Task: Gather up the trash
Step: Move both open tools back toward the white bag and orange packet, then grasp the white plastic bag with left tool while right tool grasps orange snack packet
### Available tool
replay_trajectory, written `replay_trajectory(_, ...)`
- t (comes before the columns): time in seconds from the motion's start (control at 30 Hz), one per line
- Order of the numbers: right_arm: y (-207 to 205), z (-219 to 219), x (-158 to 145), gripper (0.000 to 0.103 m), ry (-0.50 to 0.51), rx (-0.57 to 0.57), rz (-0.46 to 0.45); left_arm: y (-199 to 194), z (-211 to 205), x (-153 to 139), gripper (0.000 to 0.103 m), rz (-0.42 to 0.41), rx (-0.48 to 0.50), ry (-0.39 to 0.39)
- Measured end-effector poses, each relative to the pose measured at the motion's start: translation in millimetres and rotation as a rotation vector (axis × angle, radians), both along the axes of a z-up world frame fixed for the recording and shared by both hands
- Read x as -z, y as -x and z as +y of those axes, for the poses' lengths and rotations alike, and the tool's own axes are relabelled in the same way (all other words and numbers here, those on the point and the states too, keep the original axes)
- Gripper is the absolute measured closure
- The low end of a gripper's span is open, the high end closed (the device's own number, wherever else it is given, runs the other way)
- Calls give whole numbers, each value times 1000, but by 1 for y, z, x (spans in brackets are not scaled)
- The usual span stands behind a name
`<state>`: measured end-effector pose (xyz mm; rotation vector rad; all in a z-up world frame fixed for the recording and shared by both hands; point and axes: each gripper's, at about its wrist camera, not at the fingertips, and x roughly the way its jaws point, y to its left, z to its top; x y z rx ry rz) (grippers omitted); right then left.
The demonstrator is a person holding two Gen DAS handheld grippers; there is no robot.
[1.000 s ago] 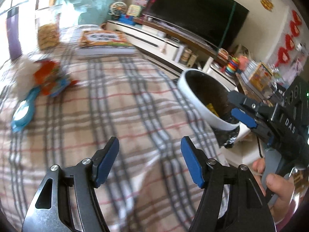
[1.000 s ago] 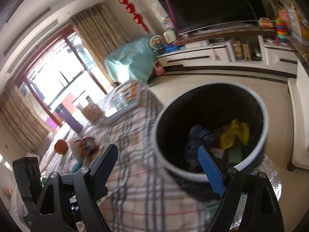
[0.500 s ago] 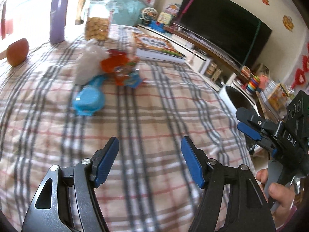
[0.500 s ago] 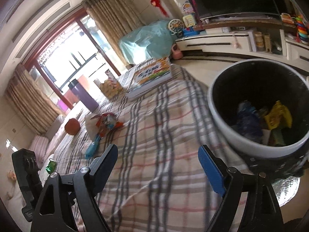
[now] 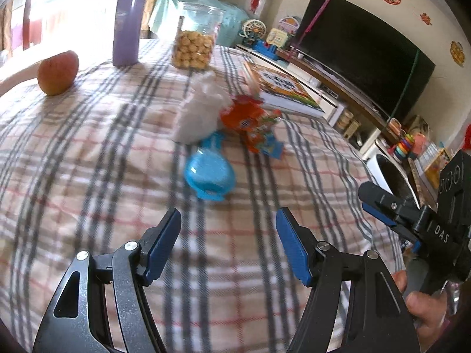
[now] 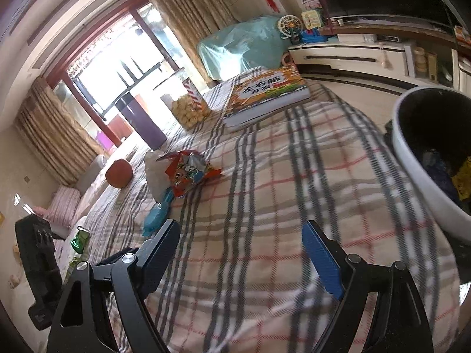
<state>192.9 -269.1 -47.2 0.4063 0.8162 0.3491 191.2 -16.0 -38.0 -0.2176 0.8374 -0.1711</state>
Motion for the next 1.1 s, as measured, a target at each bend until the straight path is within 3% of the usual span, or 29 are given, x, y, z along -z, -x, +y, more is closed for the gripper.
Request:
replay_trajectory(0.23,-18,21,6,19,-12,-41,25,-27,19,-1,35,8,-3,-20)
replay_trajectory(0.33,-27,30,10,27,-38,-61,46,-39,26,0,35,12,-7,-31)
replay_trajectory(0.43,-37,37,17,42,-65,-80,73,-54,36,2,35,17,-5,-31)
replay_trajectory(0.67,-62,48,26,54,-101,-79,107,-88,54,7,35,35,17,-16)
replay_trajectory(0.87,-82,56,31,65,-132,-83,122,-108,44,13,35,46,71,-9)
replay_trajectory(0.97,-89,60,34,79,-137,-93,126,-111,34,16,48,38,98,-18)
replay_trajectory(1.03,-91,61,37,91,-143,-97,132,-113,27,18,69,44,126,-14)
replay_trajectory(1.1,-88,60,37,96,-142,-98,123,-111,21,17,77,33,140,-20)
